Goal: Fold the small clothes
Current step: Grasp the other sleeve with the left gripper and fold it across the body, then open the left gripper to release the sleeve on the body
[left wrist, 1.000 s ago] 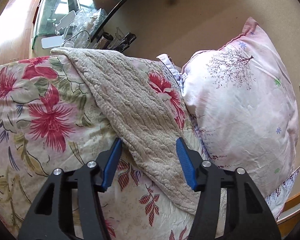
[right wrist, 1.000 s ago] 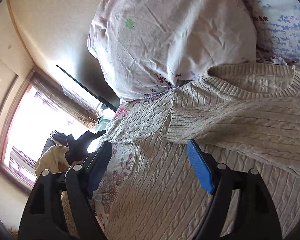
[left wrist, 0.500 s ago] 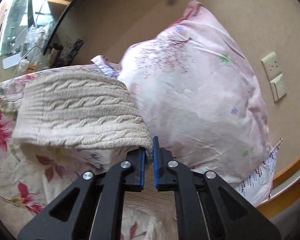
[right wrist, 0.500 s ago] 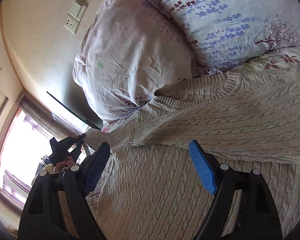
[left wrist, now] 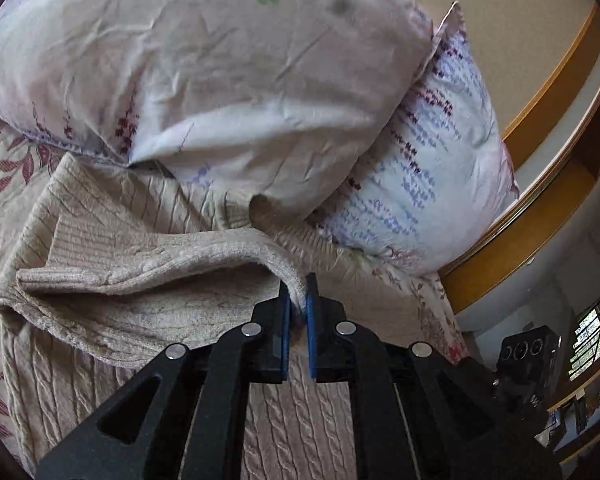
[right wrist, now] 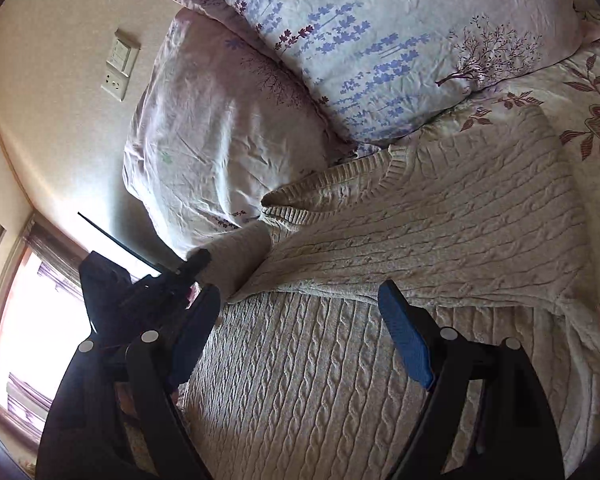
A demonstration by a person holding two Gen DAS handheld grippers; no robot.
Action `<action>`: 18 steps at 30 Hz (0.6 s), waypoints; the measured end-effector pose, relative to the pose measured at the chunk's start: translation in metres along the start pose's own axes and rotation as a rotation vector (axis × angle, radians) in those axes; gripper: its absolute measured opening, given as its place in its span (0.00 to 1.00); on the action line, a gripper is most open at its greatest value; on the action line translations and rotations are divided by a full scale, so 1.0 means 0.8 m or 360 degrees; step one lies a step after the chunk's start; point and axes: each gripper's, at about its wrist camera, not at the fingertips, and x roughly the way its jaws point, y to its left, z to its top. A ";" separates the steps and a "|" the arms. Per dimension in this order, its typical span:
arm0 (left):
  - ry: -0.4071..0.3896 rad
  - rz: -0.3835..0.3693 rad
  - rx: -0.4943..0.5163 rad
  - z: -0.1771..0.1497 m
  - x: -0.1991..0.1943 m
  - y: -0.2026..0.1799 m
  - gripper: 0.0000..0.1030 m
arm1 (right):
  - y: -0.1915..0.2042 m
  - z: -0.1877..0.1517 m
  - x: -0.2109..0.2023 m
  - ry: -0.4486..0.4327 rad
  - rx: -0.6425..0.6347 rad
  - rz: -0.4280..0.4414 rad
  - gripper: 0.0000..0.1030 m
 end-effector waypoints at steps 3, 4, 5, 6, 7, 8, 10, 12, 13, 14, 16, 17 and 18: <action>0.0083 0.0052 0.0001 -0.022 0.017 0.009 0.07 | 0.003 0.000 0.004 0.0014 -0.0018 -0.0003 0.80; 0.0100 0.0075 0.0016 -0.027 0.021 0.008 0.07 | 0.005 0.000 0.007 0.0022 -0.0028 -0.0006 0.80; 0.0119 0.0090 0.0027 -0.030 0.023 0.008 0.08 | 0.007 0.000 0.010 0.0032 -0.0042 -0.0009 0.80; 0.0143 0.0107 0.0037 -0.033 0.025 0.008 0.10 | 0.011 0.000 0.014 0.0043 -0.0058 -0.0015 0.80; 0.0153 0.0125 0.0038 -0.035 0.026 0.008 0.17 | 0.015 0.000 0.018 0.0055 -0.0079 -0.0021 0.80; 0.0163 0.0119 0.0041 -0.036 0.026 0.008 0.21 | 0.022 0.000 0.022 0.0068 -0.0111 -0.0029 0.80; 0.0171 0.0117 0.0048 -0.038 0.016 0.008 0.44 | 0.038 0.001 0.030 0.0084 -0.0199 -0.0054 0.80; 0.0136 0.0124 0.0059 -0.042 -0.007 0.010 0.59 | 0.062 0.003 0.040 0.0100 -0.0328 -0.0083 0.80; 0.0111 0.0129 0.0072 -0.043 -0.022 0.012 0.61 | 0.076 0.004 0.048 0.0116 -0.0405 -0.0091 0.80; 0.0088 0.0143 0.0085 -0.046 -0.037 0.016 0.62 | 0.090 0.005 0.057 0.0137 -0.0479 -0.0091 0.80; 0.0043 0.0206 0.0093 -0.053 -0.069 0.028 0.65 | 0.122 0.002 0.083 0.0199 -0.0634 -0.0088 0.80; 0.0023 0.0248 0.0093 -0.057 -0.084 0.036 0.66 | 0.139 -0.001 0.098 0.0235 -0.0715 -0.0072 0.78; 0.0007 0.0299 0.0096 -0.062 -0.098 0.043 0.66 | 0.156 -0.006 0.115 0.0278 -0.0793 -0.0047 0.73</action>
